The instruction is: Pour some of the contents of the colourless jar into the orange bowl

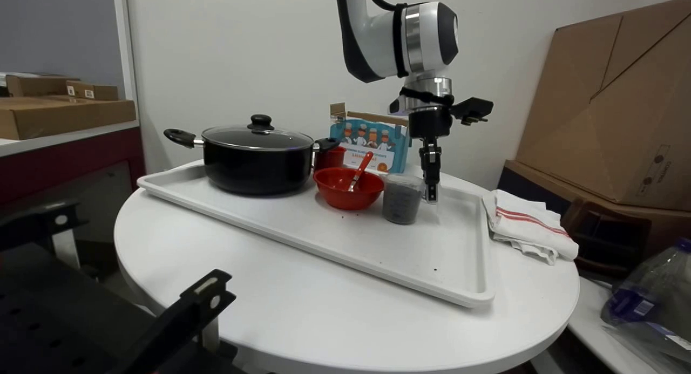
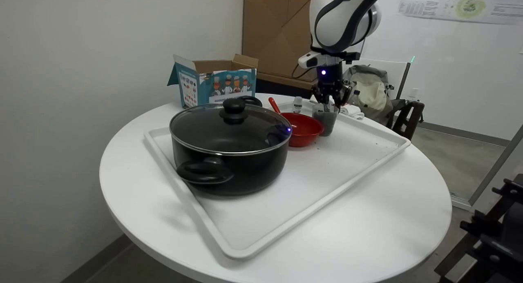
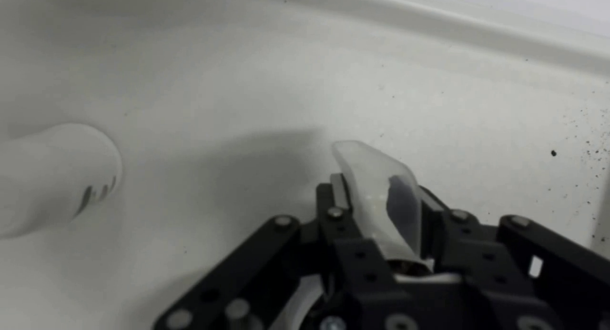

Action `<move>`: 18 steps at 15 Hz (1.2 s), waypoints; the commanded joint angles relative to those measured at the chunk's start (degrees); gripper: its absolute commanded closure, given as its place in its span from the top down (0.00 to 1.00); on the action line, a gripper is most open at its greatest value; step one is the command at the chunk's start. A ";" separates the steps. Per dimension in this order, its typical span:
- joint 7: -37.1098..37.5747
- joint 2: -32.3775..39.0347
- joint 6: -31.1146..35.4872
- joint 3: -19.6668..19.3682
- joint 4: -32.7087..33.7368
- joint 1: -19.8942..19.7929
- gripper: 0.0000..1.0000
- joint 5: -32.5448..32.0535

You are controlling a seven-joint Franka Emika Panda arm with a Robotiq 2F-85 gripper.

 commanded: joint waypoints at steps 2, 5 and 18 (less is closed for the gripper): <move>-2.13 -0.29 -0.78 0.14 0.51 0.26 0.53 1.66; -2.49 -0.40 -0.54 0.36 0.36 0.09 0.73 1.81; -7.17 -1.06 0.12 1.34 1.12 -1.73 0.99 5.61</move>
